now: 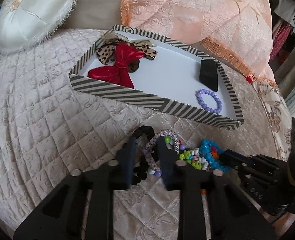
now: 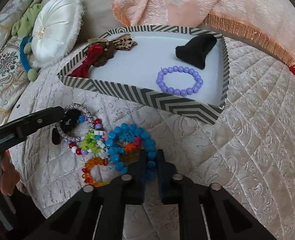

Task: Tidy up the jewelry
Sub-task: 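Grasp the blue bead bracelet with the right tool while the left tool approaches the pile, then grasp the grey twisted bracelet with the left tool while the right tool holds the blue bracelet, then carry the grey bracelet with the left tool while the right tool carries the blue bracelet over the tray, then lower the grey bracelet into the tray and open the left tool while the right tool releases the blue bracelet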

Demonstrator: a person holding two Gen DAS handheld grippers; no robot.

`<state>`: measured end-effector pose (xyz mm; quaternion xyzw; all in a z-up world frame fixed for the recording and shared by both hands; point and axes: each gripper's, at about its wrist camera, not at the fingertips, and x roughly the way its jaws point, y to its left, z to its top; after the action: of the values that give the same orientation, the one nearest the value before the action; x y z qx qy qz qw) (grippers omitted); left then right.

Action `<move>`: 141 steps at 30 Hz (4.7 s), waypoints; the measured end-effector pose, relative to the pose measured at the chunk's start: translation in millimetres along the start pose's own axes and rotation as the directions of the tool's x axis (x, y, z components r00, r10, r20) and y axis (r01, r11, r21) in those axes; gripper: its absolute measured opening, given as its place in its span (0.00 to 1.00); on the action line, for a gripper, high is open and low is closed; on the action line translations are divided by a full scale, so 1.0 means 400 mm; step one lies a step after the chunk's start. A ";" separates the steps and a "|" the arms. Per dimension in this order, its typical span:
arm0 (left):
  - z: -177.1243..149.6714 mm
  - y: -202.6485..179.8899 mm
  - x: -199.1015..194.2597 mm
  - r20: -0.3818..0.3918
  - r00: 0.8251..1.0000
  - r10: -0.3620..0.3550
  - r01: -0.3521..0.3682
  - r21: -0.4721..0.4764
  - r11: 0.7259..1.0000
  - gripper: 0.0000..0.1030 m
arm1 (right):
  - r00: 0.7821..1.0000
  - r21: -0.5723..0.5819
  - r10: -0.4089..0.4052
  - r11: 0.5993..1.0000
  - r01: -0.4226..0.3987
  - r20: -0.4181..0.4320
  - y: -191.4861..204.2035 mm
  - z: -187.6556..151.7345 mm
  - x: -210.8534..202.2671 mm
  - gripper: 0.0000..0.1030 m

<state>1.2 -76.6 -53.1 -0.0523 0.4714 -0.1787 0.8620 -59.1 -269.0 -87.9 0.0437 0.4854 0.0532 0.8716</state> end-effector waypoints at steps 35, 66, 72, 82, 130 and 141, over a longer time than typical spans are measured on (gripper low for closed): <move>0.000 -0.011 -0.089 0.041 0.989 -0.142 0.143 -0.024 0.989 0.05 | 0.947 0.130 0.212 0.960 -0.248 0.240 -0.080 0.017 -0.221 0.08; 0.208 -0.093 -0.077 0.202 0.978 0.043 -0.065 0.108 0.992 0.05 | 0.934 0.056 0.222 0.968 -0.246 0.279 -0.040 0.231 -0.210 0.08; 0.240 -0.072 -0.004 0.193 0.978 0.082 -0.103 0.106 0.989 0.05 | 0.938 0.018 0.222 0.972 -0.235 0.265 -0.033 0.318 -0.158 0.08; 0.254 -0.045 0.100 0.112 0.991 0.079 -0.087 0.074 0.993 0.05 | 0.944 0.074 0.250 0.960 -0.271 0.217 -0.086 0.360 -0.036 0.08; 0.237 -0.011 0.239 0.019 0.987 0.158 -0.159 0.072 0.985 0.14 | 0.994 0.109 0.047 0.992 -0.057 0.095 -0.119 0.358 0.160 0.16; 0.221 -0.059 0.161 0.084 0.986 0.147 -0.157 0.122 0.980 0.40 | 0.987 0.084 0.033 0.995 -0.047 0.160 -0.086 0.365 0.054 0.31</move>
<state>100.3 -128.4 -49.6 0.0330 0.4293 -0.1402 0.8916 78.1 -303.5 -33.9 0.0958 0.4154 0.0459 0.9034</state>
